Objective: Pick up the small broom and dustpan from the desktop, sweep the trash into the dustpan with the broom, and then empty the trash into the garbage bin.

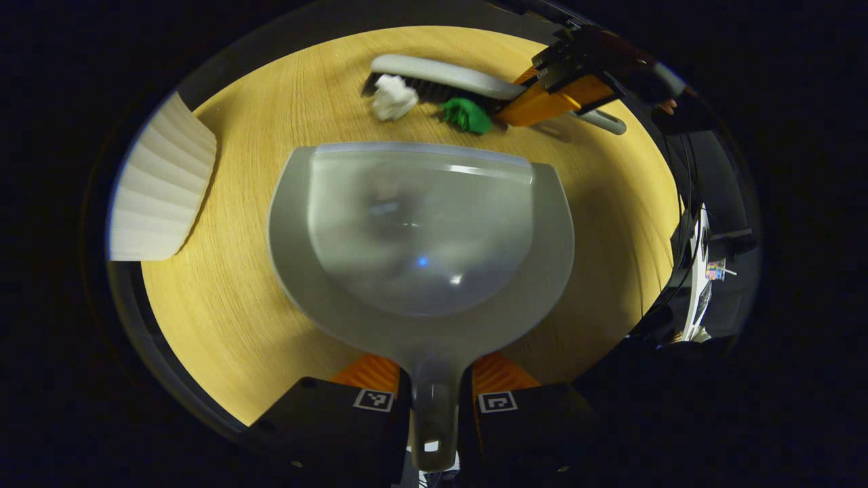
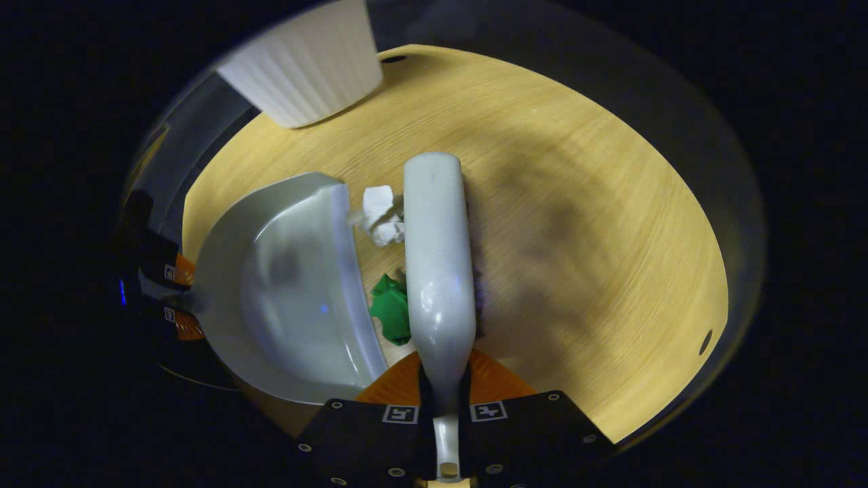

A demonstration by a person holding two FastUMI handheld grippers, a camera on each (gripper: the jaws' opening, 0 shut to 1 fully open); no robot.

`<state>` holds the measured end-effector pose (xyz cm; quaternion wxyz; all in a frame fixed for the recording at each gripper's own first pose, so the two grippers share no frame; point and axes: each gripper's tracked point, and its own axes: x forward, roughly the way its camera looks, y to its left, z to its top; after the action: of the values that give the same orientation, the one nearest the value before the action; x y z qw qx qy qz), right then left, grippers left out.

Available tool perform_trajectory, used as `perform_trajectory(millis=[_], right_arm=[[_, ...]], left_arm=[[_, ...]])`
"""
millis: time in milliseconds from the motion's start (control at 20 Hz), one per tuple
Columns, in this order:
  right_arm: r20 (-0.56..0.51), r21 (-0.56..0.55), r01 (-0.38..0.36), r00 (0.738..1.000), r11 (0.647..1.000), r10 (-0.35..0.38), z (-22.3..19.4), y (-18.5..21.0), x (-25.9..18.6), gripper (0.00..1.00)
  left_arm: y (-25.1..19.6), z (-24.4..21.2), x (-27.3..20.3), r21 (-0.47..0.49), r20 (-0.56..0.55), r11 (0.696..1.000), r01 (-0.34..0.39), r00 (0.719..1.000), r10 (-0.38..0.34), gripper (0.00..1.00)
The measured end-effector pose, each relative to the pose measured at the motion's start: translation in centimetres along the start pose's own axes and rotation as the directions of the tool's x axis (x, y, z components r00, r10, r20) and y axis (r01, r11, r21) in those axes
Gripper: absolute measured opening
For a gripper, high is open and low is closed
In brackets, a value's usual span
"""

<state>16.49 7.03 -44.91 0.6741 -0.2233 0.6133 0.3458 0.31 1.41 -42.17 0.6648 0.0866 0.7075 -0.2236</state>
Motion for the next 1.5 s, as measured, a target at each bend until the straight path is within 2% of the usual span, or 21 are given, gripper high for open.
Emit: perform_trajectory(millis=[350,550,650,750,900,1050,1250,1500], right_arm=[[-0.054,-0.127,-0.07,0.997,0.989,0.063,0.0,0.3,-1.4,0.13],[-0.055,-0.065,-0.172,0.984,0.983,0.168,1.3,2.0,-4.0,0.13],[-0.061,-0.064,-0.142,0.988,0.988,0.138,1.6,0.6,-4.6,0.13],[-0.043,0.013,-0.132,0.99,0.991,0.132,1.3,0.1,-4.5,0.13],[-0.049,0.102,-0.033,0.998,0.994,0.038,0.6,-3.8,-4.8,0.13],[-0.006,0.269,-0.027,1.0,0.963,0.03,1.0,-6.0,-5.6,0.13],[0.028,0.393,-0.003,1.0,0.919,-0.009,0.4,-8.6,-6.8,0.13],[0.012,0.502,0.062,0.997,0.863,-0.079,-4.5,-12.6,-8.1,0.13]], left_arm=[[-0.3,-0.3,0.0,-0.018,0.007,1.0,0.006,1.0,-0.006,0.31],[-0.5,-0.4,0.0,-0.048,0.02,0.999,0.011,1.0,-0.01,0.31],[-0.8,-0.6,0.1,-0.058,0.029,0.998,0.006,1.0,-0.004,0.31],[-0.9,-1.0,0.3,-0.068,0.033,0.998,0.006,0.999,-0.004,0.31],[-1.3,-1.3,0.3,-0.094,0.042,0.996,0.007,0.999,-0.003,0.31],[-2.0,-1.7,0.1,-0.121,0.055,0.992,0.024,0.998,-0.017,0.31],[-3.1,-2.1,0.2,-0.134,0.062,0.99,0.038,0.998,-0.03,0.3],[-3.2,-3.0,0.3,-0.175,0.071,0.984,0.017,0.997,-0.005,0.31]])
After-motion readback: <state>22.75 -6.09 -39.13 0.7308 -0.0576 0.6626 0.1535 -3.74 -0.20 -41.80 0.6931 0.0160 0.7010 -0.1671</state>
